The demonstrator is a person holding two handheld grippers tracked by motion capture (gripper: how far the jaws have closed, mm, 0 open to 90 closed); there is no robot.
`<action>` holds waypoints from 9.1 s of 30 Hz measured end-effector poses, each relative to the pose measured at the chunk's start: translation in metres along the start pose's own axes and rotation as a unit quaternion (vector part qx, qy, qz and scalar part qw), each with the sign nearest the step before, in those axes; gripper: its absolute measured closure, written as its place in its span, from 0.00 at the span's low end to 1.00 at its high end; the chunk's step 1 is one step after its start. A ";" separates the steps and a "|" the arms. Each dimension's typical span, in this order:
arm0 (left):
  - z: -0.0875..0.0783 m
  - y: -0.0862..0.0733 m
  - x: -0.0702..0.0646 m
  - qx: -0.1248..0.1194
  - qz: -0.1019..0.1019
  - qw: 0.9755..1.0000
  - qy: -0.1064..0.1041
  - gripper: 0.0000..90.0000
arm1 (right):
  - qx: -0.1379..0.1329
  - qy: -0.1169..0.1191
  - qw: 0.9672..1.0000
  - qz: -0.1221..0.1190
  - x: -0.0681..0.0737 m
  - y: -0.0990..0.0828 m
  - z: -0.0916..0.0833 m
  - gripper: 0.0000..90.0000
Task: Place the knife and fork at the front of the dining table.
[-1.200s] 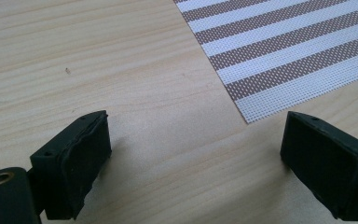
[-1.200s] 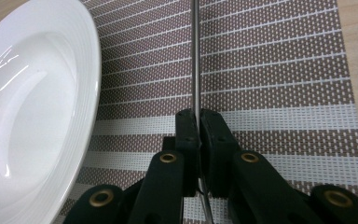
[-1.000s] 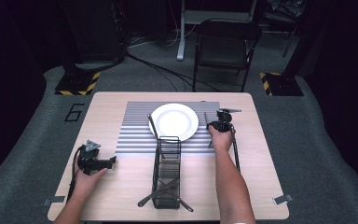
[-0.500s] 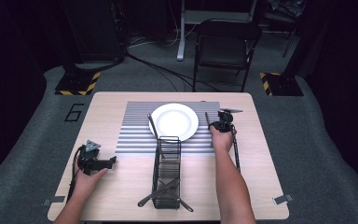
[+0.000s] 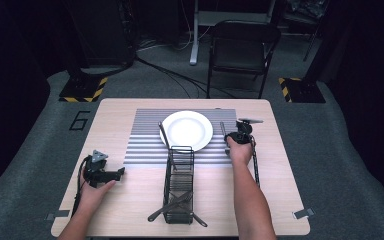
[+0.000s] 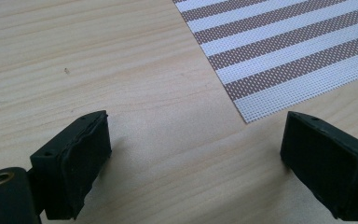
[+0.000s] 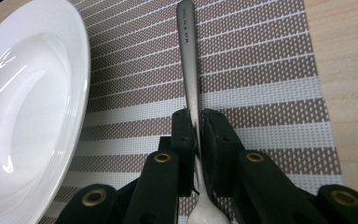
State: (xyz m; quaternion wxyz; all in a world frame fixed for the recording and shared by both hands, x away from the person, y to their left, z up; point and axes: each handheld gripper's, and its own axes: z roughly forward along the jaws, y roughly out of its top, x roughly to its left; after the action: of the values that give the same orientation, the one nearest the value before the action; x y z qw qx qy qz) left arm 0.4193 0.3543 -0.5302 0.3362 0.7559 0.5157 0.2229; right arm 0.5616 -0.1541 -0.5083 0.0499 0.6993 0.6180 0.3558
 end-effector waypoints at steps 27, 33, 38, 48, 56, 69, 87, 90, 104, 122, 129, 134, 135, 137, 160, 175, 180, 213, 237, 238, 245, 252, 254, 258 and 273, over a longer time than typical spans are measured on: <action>-0.002 -0.001 -0.001 -0.002 -0.001 1.000 0.000 0.16 | -0.006 -0.042 0.983 -0.181 0.031 -0.036 -0.056 0.70; -0.003 -0.001 -0.003 -0.010 -0.004 1.000 0.005 0.21 | -0.007 -0.015 0.981 -0.194 0.023 -0.059 -0.071 0.67; -0.005 -0.002 -0.004 -0.012 -0.006 1.000 0.003 0.28 | -0.010 -0.001 0.980 -0.200 0.013 -0.082 -0.082 0.63; -0.010 -0.001 -0.010 -0.008 -0.017 1.000 0.000 0.45 | -0.037 -0.019 0.969 -0.243 0.014 -0.108 -0.097 0.61; -0.016 0.006 -0.019 -0.001 -0.009 1.000 -0.023 0.46 | -0.033 -0.007 0.966 -0.255 0.015 -0.116 -0.095 0.59; -0.035 0.024 -0.040 -0.008 0.005 0.997 -0.070 0.52 | -0.034 -0.013 0.961 -0.274 0.012 -0.120 -0.092 0.55; -0.060 0.072 -0.076 -0.023 0.034 0.992 -0.119 0.58 | -0.044 -0.017 0.964 -0.260 0.005 -0.118 -0.095 0.54; -0.064 0.081 -0.082 -0.027 0.038 0.991 -0.127 0.59 | -0.041 -0.014 0.964 -0.263 0.004 -0.118 -0.095 0.54; -0.074 0.114 -0.108 -0.041 0.068 0.984 -0.161 0.59 | -0.039 -0.011 0.966 -0.257 0.004 -0.118 -0.093 0.54; -0.065 0.136 -0.134 -0.043 0.073 0.979 -0.186 0.63 | -0.039 -0.012 0.967 -0.252 0.001 -0.117 -0.094 0.54; -0.055 0.139 -0.141 -0.044 0.073 0.977 -0.195 0.66 | -0.040 -0.011 0.967 -0.251 0.000 -0.117 -0.094 0.54; -0.046 0.141 -0.148 -0.041 0.073 0.976 -0.201 0.69 | -0.038 -0.012 0.968 -0.248 -0.001 -0.117 -0.094 0.54; -0.044 0.142 -0.149 -0.040 0.077 0.976 -0.202 0.69 | -0.040 -0.012 0.967 -0.250 -0.001 -0.116 -0.094 0.54; -0.042 0.142 -0.151 -0.038 0.078 0.976 -0.201 0.72 | -0.040 -0.010 0.968 -0.246 -0.001 -0.116 -0.094 0.54; -0.039 0.134 -0.160 -0.060 0.105 0.978 -0.171 0.88 | -0.032 -0.006 0.970 -0.242 -0.007 -0.115 -0.092 0.54; -0.039 0.133 -0.160 -0.066 0.100 0.977 -0.176 0.90 | -0.031 -0.003 0.973 -0.229 -0.008 -0.114 -0.091 0.54; -0.043 0.131 -0.161 -0.061 0.104 0.978 -0.172 0.90 | -0.031 -0.002 0.972 -0.232 -0.010 -0.114 -0.090 0.54; -0.077 0.163 -0.168 -0.059 0.114 0.975 -0.183 0.91 | -0.026 0.002 0.976 -0.217 -0.012 -0.114 -0.089 0.54; -0.133 0.198 -0.151 -0.083 0.118 0.975 -0.167 0.91 | -0.030 0.002 0.976 -0.218 -0.014 -0.113 -0.090 0.53; -0.133 0.198 -0.150 -0.084 0.118 0.975 -0.166 0.91 | -0.029 0.001 0.976 -0.217 -0.013 -0.114 -0.090 0.53; -0.125 0.192 -0.133 -0.083 0.102 0.981 -0.145 0.91 | -0.028 0.001 0.976 -0.217 -0.013 -0.114 -0.091 0.53; -0.105 0.178 -0.117 -0.079 0.086 0.984 -0.134 0.91 | -0.030 0.001 0.975 -0.219 -0.014 -0.113 -0.090 0.53; -0.100 0.174 -0.112 -0.079 0.082 0.985 -0.129 0.91 | -0.030 0.002 0.976 -0.215 -0.014 -0.113 -0.090 0.53; -0.090 0.165 -0.104 -0.075 0.073 0.988 -0.118 0.91 | -0.028 0.001 0.976 -0.214 -0.013 -0.114 -0.090 0.53; -0.067 0.135 -0.072 -0.067 0.043 0.993 -0.083 0.91 | -0.031 0.011 0.976 -0.214 -0.015 -0.114 -0.089 0.53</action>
State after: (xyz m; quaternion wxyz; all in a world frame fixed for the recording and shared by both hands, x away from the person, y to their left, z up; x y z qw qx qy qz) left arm 0.4318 0.2739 -0.3848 0.4178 0.7692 0.4367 0.2075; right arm 0.4176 -0.1740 -0.5068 0.1401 0.5451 0.7423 0.3636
